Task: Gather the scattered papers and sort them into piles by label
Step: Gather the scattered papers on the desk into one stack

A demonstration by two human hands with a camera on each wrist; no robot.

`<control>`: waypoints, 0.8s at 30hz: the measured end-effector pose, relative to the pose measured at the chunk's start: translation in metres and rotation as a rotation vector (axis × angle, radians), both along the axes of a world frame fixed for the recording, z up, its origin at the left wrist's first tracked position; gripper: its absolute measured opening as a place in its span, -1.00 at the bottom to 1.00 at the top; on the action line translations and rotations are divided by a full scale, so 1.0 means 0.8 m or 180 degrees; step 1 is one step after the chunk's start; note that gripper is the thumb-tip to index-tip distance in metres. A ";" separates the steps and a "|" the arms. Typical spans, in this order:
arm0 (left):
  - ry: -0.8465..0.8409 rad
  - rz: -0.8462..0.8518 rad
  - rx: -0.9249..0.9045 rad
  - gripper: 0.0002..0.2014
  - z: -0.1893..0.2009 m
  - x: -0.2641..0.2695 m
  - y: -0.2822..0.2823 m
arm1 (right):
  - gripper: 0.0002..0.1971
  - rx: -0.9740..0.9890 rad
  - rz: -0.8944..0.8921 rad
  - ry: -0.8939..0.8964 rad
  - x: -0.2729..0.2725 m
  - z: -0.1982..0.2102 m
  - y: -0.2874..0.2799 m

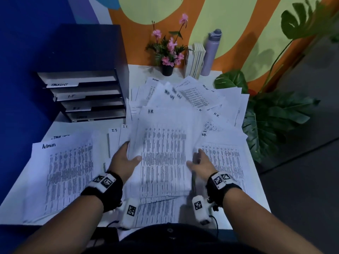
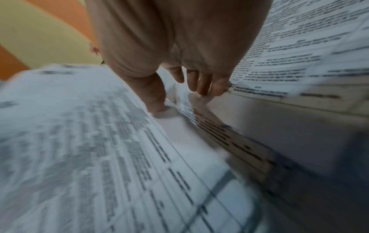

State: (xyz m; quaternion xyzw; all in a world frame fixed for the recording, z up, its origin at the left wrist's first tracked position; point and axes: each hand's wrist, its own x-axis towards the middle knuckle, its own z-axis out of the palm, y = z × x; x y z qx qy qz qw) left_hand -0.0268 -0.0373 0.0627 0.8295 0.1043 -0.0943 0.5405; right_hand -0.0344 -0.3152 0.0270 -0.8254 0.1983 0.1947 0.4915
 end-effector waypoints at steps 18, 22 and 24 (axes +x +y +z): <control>-0.1112 0.0179 -0.1115 -0.45 0.093 0.014 -0.006 | -0.25 0.1401 -0.0815 -0.1836 0.027 0.123 0.049; -0.1057 0.0553 -0.1309 -0.29 0.078 0.027 -0.009 | -0.23 0.1557 -0.0730 -0.1887 0.033 0.136 0.048; -0.0908 0.0775 -0.1449 -0.26 0.067 0.032 -0.008 | -0.26 0.1672 -0.0869 -0.1657 0.036 0.131 0.051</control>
